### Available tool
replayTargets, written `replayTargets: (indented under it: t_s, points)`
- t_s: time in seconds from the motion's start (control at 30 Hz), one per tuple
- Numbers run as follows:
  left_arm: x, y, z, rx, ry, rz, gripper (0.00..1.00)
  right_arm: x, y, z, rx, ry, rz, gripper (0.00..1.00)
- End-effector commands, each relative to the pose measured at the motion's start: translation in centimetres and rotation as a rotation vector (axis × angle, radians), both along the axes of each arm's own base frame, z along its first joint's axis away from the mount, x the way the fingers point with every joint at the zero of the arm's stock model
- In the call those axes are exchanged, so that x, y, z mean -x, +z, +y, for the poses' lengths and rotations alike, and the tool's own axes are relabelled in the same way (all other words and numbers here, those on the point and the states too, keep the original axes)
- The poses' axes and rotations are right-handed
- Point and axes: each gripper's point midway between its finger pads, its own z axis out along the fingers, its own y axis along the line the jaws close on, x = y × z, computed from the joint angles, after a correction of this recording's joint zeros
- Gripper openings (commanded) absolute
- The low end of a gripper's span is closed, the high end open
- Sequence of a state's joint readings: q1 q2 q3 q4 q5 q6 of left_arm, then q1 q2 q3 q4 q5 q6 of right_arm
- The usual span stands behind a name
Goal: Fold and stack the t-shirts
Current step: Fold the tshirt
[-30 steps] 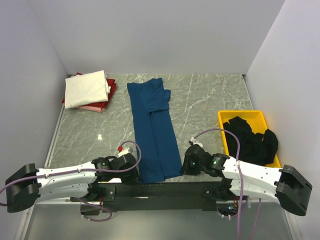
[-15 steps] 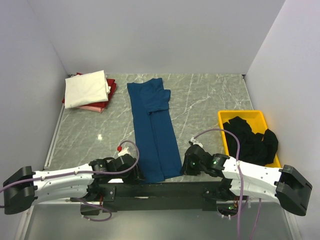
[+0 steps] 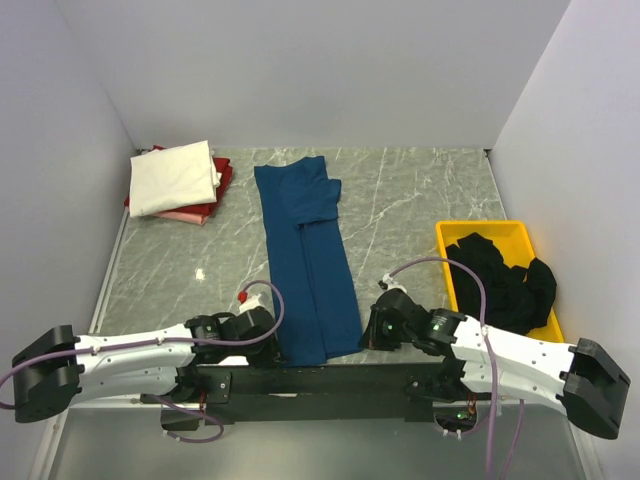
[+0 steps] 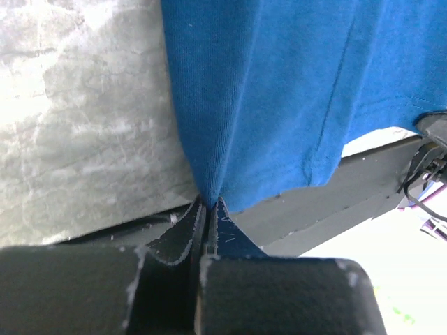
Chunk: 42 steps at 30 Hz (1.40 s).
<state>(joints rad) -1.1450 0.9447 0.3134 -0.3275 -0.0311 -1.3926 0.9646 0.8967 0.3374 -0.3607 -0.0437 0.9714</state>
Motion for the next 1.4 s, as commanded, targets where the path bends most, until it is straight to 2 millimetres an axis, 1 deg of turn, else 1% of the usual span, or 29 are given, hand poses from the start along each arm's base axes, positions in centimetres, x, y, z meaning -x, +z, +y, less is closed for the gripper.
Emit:
replayTargets:
  t_s: [0.0,0.1,0.17,0.2,0.27,0.3,0.33,0.47,0.53,0.57,0.6,0.67,0.7,0.73,0.77,0.8,0.83,0.87,0.93,0.97,1.0,1.07,1.1,1.13,1.17,1.2,1.27,1.3,1.37]
  points:
    - [0.1,2.0,-0.4,0.009,-0.035,-0.023,0.01,0.6,1.3,0.7,-0.05,0.021,-0.002,0.0]
    - [0.4,3.0,0.2,-0.013,-0.057,-0.029,0.01,2.0,2.1,1.2,-0.07,0.046,0.001,0.0]
    - [0.5,3.8,0.2,-0.009,-0.082,-0.038,0.01,2.4,2.9,1.6,-0.081,0.049,-0.016,0.0]
    - [0.7,4.1,0.6,-0.017,-0.09,-0.034,0.01,3.7,3.1,1.9,-0.086,0.077,0.007,0.0]
    - [0.8,4.7,0.5,-0.012,-0.108,-0.04,0.01,3.9,3.8,2.1,-0.09,0.072,-0.019,0.0]
    - [1.3,4.8,0.7,-0.017,-0.123,-0.025,0.01,4.6,3.8,2.0,-0.083,0.08,-0.004,0.0]
    - [1.3,5.2,0.6,-0.011,-0.132,-0.029,0.01,4.8,4.3,2.2,-0.094,0.083,-0.012,0.0]
    - [1.3,6.2,1.0,-0.014,-0.136,-0.045,0.01,4.5,4.9,1.8,-0.073,0.063,-0.039,0.0]
    - [-0.2,6.8,0.7,-0.007,-0.106,-0.116,0.01,3.5,5.5,1.5,-0.045,0.041,-0.082,0.0]
    - [-0.7,6.9,0.5,-0.012,-0.099,-0.131,0.0,2.7,5.8,1.2,-0.021,0.032,-0.113,0.0]
    - [-1.4,6.9,0.3,-0.017,-0.09,-0.16,0.0,2.1,6.9,1.6,-0.034,0.028,-0.132,0.0]
    - [-2.6,7.3,-0.6,0.004,-0.08,-0.195,0.01,0.1,7.4,1.5,-0.015,0.009,-0.17,0.0]
    - [-3.7,6.9,-0.6,-0.013,-0.072,-0.205,0.01,-0.5,7.9,1.9,-0.021,0.014,-0.168,0.0]
    - [-4.3,7.0,-0.9,-0.003,-0.066,-0.211,0.01,-2.3,8.3,1.5,-0.02,-0.036,-0.18,0.0]
    - [-5.3,7.7,-1.6,0.032,-0.052,-0.24,0.01,-3.3,8.8,1.5,-0.018,-0.024,-0.211,0.0]
    - [-6.6,7.6,-1.5,0.026,-0.03,-0.252,0.01,-4.4,9.5,1.8,-0.02,-0.031,-0.218,0.0]
    - [-7.5,8.0,-1.8,0.045,-0.016,-0.266,0.0,-5.4,9.9,1.9,-0.015,-0.041,-0.231,0.0]
    - [-9.0,8.1,-1.8,0.05,0.021,-0.279,0.0,-6.8,10.2,1.4,0.004,-0.057,-0.25,0.0]
    - [-10.6,9.2,-2.2,0.072,0.036,-0.31,0.0,-8.6,11.0,2.1,0.023,-0.062,-0.257,0.0]
    - [-12.0,9.1,-2.1,0.062,0.069,-0.315,0.0,-10.1,11.3,2.0,0.026,-0.079,-0.272,0.0]
    - [-13.0,10.1,-2.4,0.071,0.076,-0.337,0.0,-11.1,11.4,2.5,0.033,-0.081,-0.268,0.0]
    - [-14.9,10.3,-2.0,0.048,0.113,-0.35,0.0,-12.6,11.7,3.0,0.027,-0.077,-0.27,0.0]
    - [-15.8,11.2,-2.1,0.051,0.125,-0.371,0.01,-13.9,11.5,3.1,0.036,-0.096,-0.256,0.0]
    - [-16.4,11.4,-2.0,0.047,0.136,-0.377,0.01,-14.4,11.5,3.3,0.026,-0.091,-0.247,0.0]
    - [-17.4,11.4,-1.5,0.033,0.163,-0.375,0.01,-15.5,12.3,3.8,0.014,-0.093,-0.268,0.0]
    - [-18.3,12.2,-1.5,0.036,0.173,-0.392,0.01,-16.6,11.5,3.4,0.034,-0.116,-0.251,0.0]
    - [-19.7,12.2,-0.7,0.011,0.209,-0.39,0.01,-17.7,11.5,3.8,0.013,-0.11,-0.234,0.0]
    - [-20.5,12.8,-0.6,0.006,0.216,-0.406,0.01,-18.9,11.3,3.8,0.014,-0.123,-0.222,0.0]
    - [-21.8,12.4,0.1,-0.019,0.237,-0.397,0.0,-20.5,11.0,4.2,0.005,-0.121,-0.203,0.0]
